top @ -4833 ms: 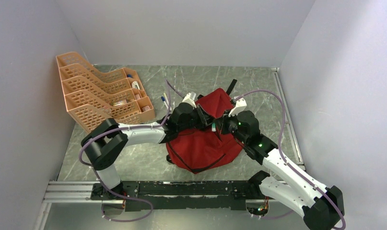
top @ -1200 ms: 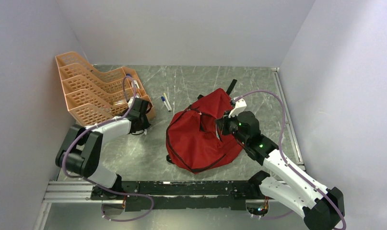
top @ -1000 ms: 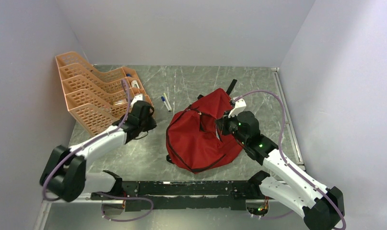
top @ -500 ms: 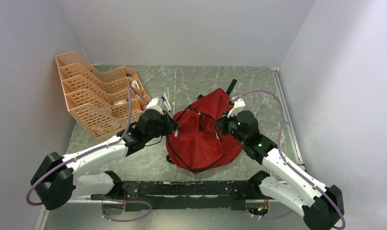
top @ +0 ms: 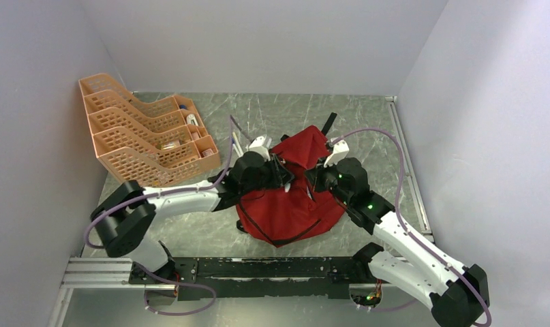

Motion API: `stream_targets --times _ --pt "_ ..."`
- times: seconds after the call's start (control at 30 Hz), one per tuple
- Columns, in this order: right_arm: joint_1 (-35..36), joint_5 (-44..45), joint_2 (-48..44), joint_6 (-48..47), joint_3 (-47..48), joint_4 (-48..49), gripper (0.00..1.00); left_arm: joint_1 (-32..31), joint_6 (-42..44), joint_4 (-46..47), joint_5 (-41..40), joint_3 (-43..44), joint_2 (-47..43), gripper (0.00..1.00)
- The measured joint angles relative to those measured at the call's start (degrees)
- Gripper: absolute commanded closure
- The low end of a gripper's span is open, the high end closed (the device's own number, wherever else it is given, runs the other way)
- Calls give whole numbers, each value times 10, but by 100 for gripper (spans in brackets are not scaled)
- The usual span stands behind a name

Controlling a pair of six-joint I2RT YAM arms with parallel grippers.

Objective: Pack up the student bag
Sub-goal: Place the stationery in the student bag.

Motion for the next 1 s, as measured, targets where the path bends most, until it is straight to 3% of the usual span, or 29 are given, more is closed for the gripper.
stream_targets --times 0.3,0.47,0.8,1.0 --pt "0 0 -12 7 0 -11 100 0 5 48 4 117 125 94" --pt "0 3 -16 12 0 -12 100 0 11 50 14 149 169 86" --pt "0 2 -17 16 0 -12 100 -1 20 49 19 154 178 60" --pt "0 0 -16 16 0 -12 100 -1 25 44 19 154 178 59"
